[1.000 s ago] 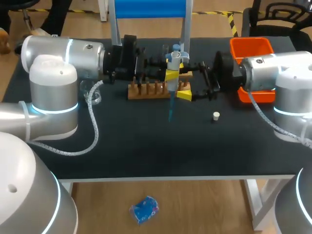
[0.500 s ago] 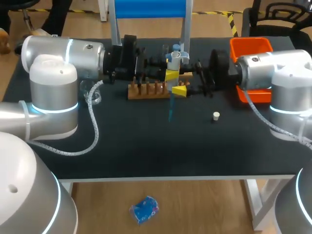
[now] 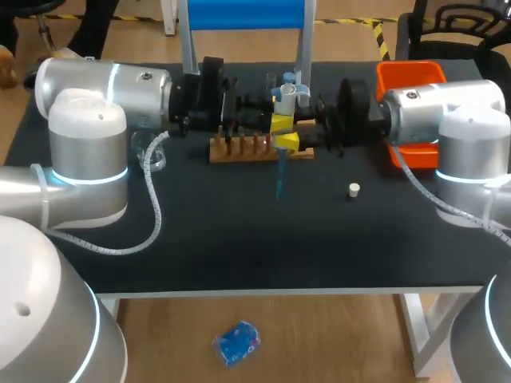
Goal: Invert the test tube, pick up the pipette, mount the tip to pipette, aspirate from beaker and dispense into the tube, eject the tip, return the pipette, and cap with the stopper.
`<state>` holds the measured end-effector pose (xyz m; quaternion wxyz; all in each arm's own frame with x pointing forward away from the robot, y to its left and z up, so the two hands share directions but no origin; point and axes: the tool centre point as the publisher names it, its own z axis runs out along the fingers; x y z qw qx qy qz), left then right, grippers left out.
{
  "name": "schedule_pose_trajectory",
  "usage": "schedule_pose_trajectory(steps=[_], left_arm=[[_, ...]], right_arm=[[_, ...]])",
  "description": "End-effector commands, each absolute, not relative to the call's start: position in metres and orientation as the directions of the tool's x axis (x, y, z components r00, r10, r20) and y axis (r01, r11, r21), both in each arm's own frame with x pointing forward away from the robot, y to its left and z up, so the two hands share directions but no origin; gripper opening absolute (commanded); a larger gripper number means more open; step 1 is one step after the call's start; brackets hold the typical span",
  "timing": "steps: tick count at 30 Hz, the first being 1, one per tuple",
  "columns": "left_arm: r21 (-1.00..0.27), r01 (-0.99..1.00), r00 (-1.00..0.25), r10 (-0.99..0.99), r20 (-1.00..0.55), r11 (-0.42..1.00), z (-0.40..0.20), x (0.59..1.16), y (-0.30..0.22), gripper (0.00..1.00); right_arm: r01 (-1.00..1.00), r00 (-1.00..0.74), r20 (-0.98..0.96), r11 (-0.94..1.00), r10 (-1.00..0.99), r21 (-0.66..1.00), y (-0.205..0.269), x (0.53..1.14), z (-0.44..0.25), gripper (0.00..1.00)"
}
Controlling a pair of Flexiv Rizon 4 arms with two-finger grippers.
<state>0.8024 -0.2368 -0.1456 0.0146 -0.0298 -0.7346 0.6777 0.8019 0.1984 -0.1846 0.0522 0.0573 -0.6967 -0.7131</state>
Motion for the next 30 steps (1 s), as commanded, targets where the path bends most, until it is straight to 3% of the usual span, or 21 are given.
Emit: schedule_pose_trajectory(steps=[1,5,8,14,15,16,30], left_arm=[[-0.997,0.025,-0.998,0.060,-0.021,0.079,-0.145,0.802,-0.238,0.00],[-0.997,0.025,-0.998,0.060,-0.021,0.079,-0.145,0.802,-0.238,0.00],[-0.997,0.025,-0.998,0.060,-0.021,0.079,-0.145,0.802,-0.238,0.00],[-0.997,0.036,-0.998,0.056,-0.032,0.065,-0.146,0.802,-0.238,0.00],[-0.998,0.036,-0.998,0.047,-0.034,0.059,-0.145,0.801,-0.238,0.29],[-0.998,0.041,-0.998,0.050,-0.038,0.056,-0.144,0.802,-0.238,1.00],[-0.995,0.080,-0.996,-0.036,-0.083,0.061,-0.132,0.810,-0.223,1.00]], right_arm=[[-0.002,-0.987,-0.007,-0.028,-0.163,1.000,0.200,0.805,-0.186,0.43],[0.000,-0.986,-0.004,-0.029,-0.167,1.000,0.200,0.805,-0.185,0.22],[0.003,-0.986,-0.001,-0.026,-0.169,1.000,0.200,0.804,-0.185,0.00],[0.005,-0.986,0.001,-0.024,-0.166,1.000,0.199,0.804,-0.186,0.00],[0.005,-0.986,0.001,-0.024,-0.166,1.000,0.199,0.804,-0.186,0.00],[0.005,-0.986,0.001,-0.024,-0.166,1.000,0.198,0.804,-0.186,0.00],[-0.010,-0.993,-0.014,-0.030,-0.121,0.999,0.153,0.813,-0.204,0.00]])
